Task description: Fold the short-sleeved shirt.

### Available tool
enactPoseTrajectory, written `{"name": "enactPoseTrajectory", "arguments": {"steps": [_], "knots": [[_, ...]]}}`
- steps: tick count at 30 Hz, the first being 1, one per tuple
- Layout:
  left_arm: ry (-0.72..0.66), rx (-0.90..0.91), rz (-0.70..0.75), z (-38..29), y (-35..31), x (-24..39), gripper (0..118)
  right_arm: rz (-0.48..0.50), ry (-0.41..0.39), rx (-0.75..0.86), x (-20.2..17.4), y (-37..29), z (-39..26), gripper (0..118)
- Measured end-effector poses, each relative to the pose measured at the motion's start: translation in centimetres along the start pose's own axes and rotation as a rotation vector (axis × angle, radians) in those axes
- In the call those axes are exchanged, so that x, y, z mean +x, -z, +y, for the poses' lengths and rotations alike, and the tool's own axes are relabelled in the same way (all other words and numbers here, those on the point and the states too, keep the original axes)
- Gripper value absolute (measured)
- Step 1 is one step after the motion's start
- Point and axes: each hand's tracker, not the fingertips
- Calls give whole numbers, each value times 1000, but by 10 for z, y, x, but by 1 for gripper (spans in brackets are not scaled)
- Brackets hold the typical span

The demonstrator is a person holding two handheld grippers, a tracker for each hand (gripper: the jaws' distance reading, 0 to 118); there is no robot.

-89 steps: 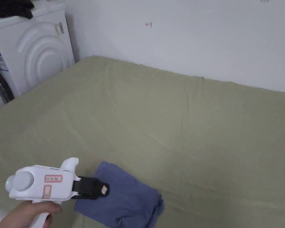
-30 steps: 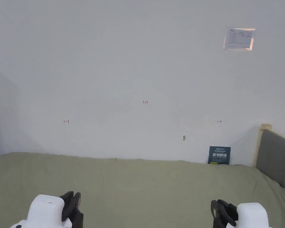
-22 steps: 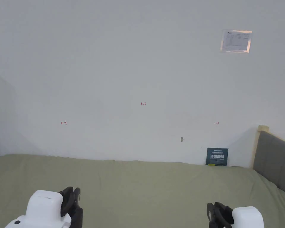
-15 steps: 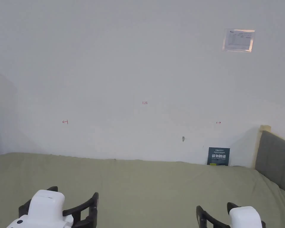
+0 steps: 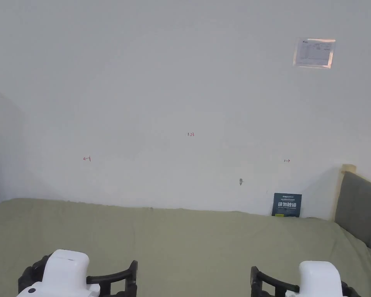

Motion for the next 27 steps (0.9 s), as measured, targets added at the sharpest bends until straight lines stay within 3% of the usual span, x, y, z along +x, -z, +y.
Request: {"name": "enactPoseTrajectory", "arguments": {"steps": [2,10,14,17,22,27], "knots": [[4,-3,0,-1,0,2,118,6,51,-13,1,-1,3,112],[4,-6,12,-4,-1,3,118,95,113,0,6,-12,9,112],[6,-6,12,-5,-1,4,118,7,123,12,2,-10,9,112],[7,-9,10,-6,-2,5,118,19,121,-12,3,-5,8,112],[0,-3,14,-5,-3,3,118,-42,137,-21,5,-3,11,112],[2,-5,21,-4,-2,4,118,-21,136,-46,12,1,12,112]]}}
